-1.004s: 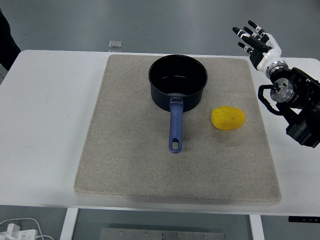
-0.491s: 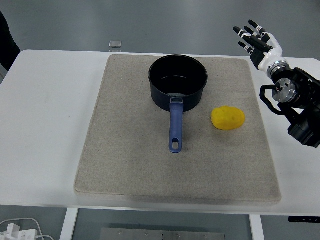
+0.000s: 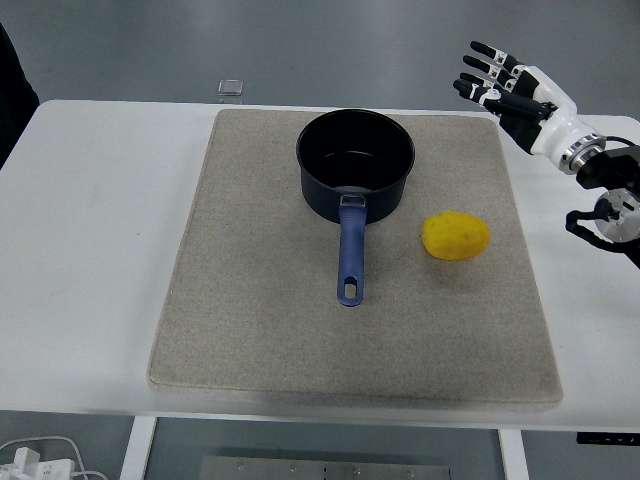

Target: Put the potato in the blue pot

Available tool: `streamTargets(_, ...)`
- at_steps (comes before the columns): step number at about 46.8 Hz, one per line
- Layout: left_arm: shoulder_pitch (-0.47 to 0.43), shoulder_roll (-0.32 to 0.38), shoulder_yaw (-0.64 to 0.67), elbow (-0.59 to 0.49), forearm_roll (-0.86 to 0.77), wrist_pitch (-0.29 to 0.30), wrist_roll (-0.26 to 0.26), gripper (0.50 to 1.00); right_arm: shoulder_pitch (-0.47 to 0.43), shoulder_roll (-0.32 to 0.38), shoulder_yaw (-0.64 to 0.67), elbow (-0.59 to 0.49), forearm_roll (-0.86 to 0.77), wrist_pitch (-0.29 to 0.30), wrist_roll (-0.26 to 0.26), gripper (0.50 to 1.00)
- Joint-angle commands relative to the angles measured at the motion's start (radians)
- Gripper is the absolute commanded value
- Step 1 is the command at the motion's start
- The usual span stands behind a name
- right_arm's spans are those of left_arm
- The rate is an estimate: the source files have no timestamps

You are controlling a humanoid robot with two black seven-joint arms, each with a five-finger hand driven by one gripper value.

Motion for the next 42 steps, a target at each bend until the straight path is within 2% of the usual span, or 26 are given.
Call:
streamTargets(1,0.0,0.0,0.0,0.0,0.001,0.0,0.0,0.999,-0.012,-0.051,-0.029,0.065,-0.038,0.008,0.001,0.921)
streamTargets(9,0.0,0.0,0.002,0.0,0.001,0.0,0.0,0.999,-0.013,-0.153,-0.075,0.154,-0.129,0.017,0.024,0.921)
streamTargets(16,0.0,0.0,0.002,0.0,0.001,0.0,0.0,0.999,-0.021,-0.226,-0.104,0.217,-0.222,0.054,0.069,0.921)
streamTargets(23,0.0,0.0,0.002,-0.002,0.001,0.0,0.0,0.999,-0.027,-0.285,-0.153,0.26,-0.317,0.059,0.099,0.921)
streamTargets(27,0.0,0.0,0.002,-0.002,0.001,-0.004,0.0,0.999,-0.041,-0.3,-0.168,0.288,-0.371,0.059,0.127,0.921)
streamTargets(31,0.0,0.0,0.002,-0.002,0.001,-0.011,0.0,0.999,-0.053,-0.303,-0.185,0.311,-0.408,0.057,0.13,0.921)
streamTargets(42,0.0,0.0,0.0,0.0,0.001,-0.012,0.0,0.999,-0.056,-0.303,-0.214,0.312,-0.532,0.054,0.191,0.921)
